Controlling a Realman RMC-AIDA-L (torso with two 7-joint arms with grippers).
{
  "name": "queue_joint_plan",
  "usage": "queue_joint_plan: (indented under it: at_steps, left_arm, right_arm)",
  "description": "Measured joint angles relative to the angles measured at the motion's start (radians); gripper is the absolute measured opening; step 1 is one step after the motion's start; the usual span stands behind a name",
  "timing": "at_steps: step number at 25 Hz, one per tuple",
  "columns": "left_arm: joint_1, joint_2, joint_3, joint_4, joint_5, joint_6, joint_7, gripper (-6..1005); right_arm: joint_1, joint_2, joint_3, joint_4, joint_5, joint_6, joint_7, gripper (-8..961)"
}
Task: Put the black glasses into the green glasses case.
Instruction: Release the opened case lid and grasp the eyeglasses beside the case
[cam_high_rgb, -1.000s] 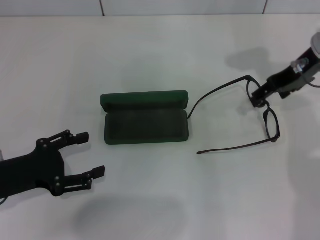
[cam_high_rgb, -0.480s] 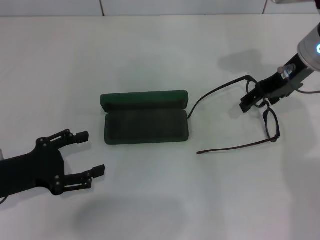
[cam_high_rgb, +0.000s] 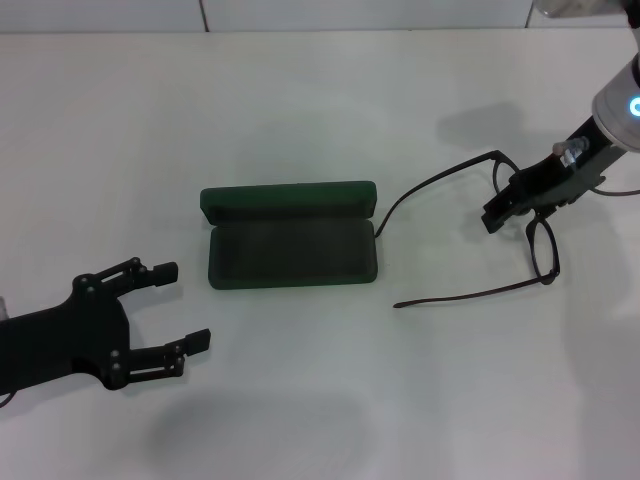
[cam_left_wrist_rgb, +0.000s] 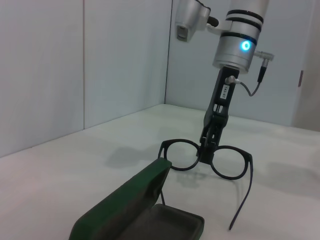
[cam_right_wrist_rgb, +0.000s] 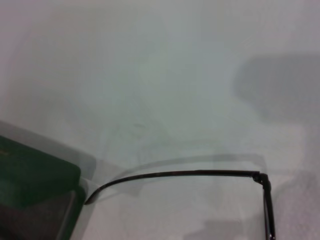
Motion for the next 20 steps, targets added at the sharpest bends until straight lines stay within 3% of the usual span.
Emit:
queue_joint_plan:
  at_steps: [5, 7, 18, 20]
  left_arm:
    - [0.000, 0.000, 0.000, 0.000, 0.000, -0.001, 0.000, 888]
    - [0.000, 0.000, 0.000, 0.000, 0.000, -0.003, 0.000, 888]
    - [-0.007, 0.000, 0.003, -0.003, 0.000, -0.007, 0.001, 888]
    - [-0.007, 0.000, 0.002, -0.003, 0.000, -0.008, 0.001, 888]
  right_arm:
    - [-0.003, 0.001, -0.089, -0.025, 0.000, 0.013, 0.040, 674]
    - [-0.004, 0.001, -0.094, -0.027, 0.000, 0.018, 0.042, 596]
    - [-0.008, 0.002, -0.099, -0.026, 0.000, 0.023, 0.045, 356]
    - [-0.007, 0.002, -0.099, -0.027, 0.000, 0.022, 0.045, 127]
